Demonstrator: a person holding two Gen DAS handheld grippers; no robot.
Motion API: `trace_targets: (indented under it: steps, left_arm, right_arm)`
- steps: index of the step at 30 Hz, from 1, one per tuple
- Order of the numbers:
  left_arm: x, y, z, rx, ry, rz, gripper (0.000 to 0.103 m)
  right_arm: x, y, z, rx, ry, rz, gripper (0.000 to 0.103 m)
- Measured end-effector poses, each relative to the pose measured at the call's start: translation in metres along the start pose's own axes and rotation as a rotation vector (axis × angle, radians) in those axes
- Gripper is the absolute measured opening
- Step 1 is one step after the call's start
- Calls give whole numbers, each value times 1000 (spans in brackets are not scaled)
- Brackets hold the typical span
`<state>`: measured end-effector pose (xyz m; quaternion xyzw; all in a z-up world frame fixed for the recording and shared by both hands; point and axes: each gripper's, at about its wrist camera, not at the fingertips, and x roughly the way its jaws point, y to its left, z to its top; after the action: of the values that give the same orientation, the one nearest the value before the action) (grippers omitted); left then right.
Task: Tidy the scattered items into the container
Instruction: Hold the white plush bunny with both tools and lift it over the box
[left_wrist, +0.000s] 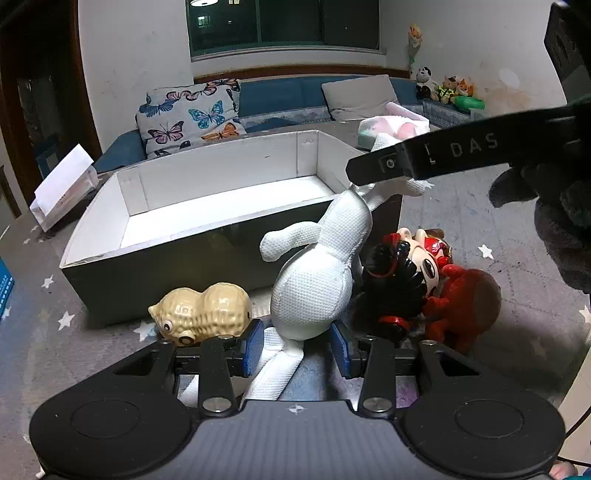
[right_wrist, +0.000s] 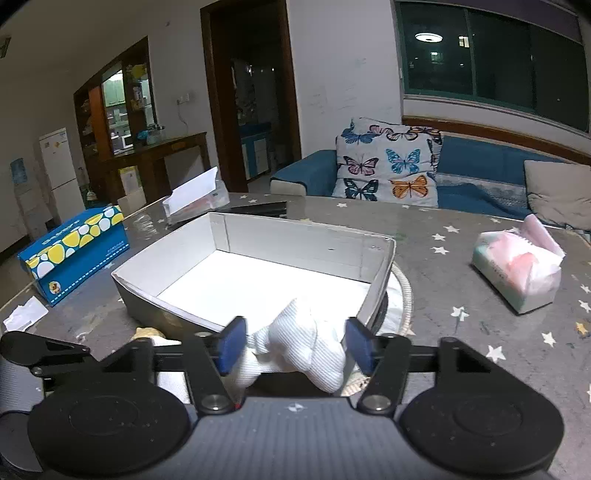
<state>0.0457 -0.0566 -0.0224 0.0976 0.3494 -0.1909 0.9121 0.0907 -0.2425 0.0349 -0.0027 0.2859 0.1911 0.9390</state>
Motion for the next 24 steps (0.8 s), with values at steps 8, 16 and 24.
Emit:
trace_targets:
  steps: [8, 16, 24]
  left_arm:
    - [0, 6, -1, -40, -25, -24, 31]
    - [-17, 14, -1, -117, -94, -34, 2]
    - [-37, 12, 7, -110, -188, -20, 0]
  right_arm:
    - [-10, 1, -1, 8, -18, 14, 23]
    - [-35, 11, 5, -2, -80, 66, 16]
    - [-65, 32, 27, -56, -183, 109, 15]
